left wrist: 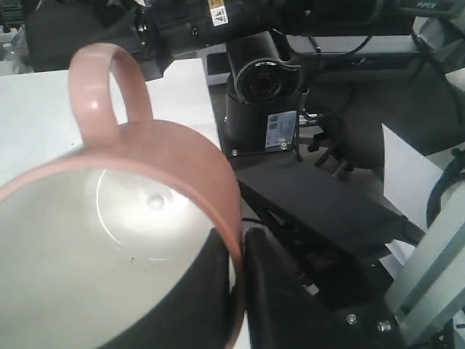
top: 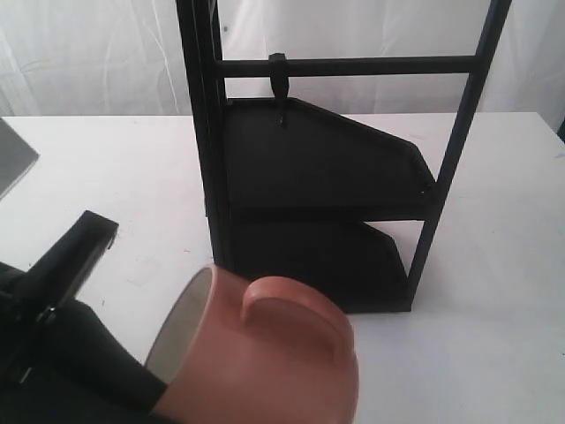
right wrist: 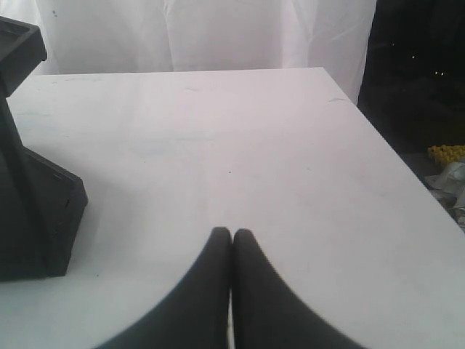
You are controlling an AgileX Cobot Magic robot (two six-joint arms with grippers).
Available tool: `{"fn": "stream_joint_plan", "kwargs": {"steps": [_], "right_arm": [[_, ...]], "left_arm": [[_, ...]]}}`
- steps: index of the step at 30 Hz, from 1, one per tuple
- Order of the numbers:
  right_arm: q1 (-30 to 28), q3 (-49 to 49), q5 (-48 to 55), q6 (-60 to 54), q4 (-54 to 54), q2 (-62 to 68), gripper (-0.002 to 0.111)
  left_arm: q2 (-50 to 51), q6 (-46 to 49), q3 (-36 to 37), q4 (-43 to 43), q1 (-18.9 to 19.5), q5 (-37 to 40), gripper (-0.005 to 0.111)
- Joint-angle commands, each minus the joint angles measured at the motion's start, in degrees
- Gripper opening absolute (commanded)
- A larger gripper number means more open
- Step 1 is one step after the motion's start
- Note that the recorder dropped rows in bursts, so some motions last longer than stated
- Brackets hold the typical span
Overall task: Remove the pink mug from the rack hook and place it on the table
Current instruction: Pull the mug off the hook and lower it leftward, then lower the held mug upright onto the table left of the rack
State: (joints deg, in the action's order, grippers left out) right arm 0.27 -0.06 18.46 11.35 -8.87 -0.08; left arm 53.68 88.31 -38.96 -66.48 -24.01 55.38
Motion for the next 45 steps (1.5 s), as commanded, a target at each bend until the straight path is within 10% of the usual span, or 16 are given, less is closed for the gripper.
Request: {"fn": "stream_joint_plan", "kwargs": {"steps": [1, 8, 15, 24, 34, 45], "right_arm": [[-0.3, 0.06, -0.51, 0.08, 0.2, 0.08, 0.0], [-0.3, 0.06, -0.51, 0.08, 0.2, 0.08, 0.0], [-0.3, 0.06, -0.51, 0.08, 0.2, 0.08, 0.0], [-0.3, 0.06, -0.51, 0.08, 0.2, 0.08, 0.0], [-0.3, 0.06, -0.51, 0.08, 0.2, 0.08, 0.0], [-0.3, 0.06, -0.51, 0.08, 0.2, 0.08, 0.0]], "left_arm": [[-1.61, -4.06, -0.44, 2.61, -0.08, -1.03, 0.006], [-5.17, -29.54, -0.53, 25.55, -0.08, -12.23, 0.006], [-9.02, -48.12, -0.53, 42.56, -0.08, -12.11, 0.004], [-6.68, -93.28, -0.53, 84.87, -0.08, -7.65, 0.0], [3.23, -94.13, -2.29, 83.84, -0.08, -8.95, 0.0], [13.0, -91.97, -4.39, 82.38, -0.08, -27.83, 0.0]]}}
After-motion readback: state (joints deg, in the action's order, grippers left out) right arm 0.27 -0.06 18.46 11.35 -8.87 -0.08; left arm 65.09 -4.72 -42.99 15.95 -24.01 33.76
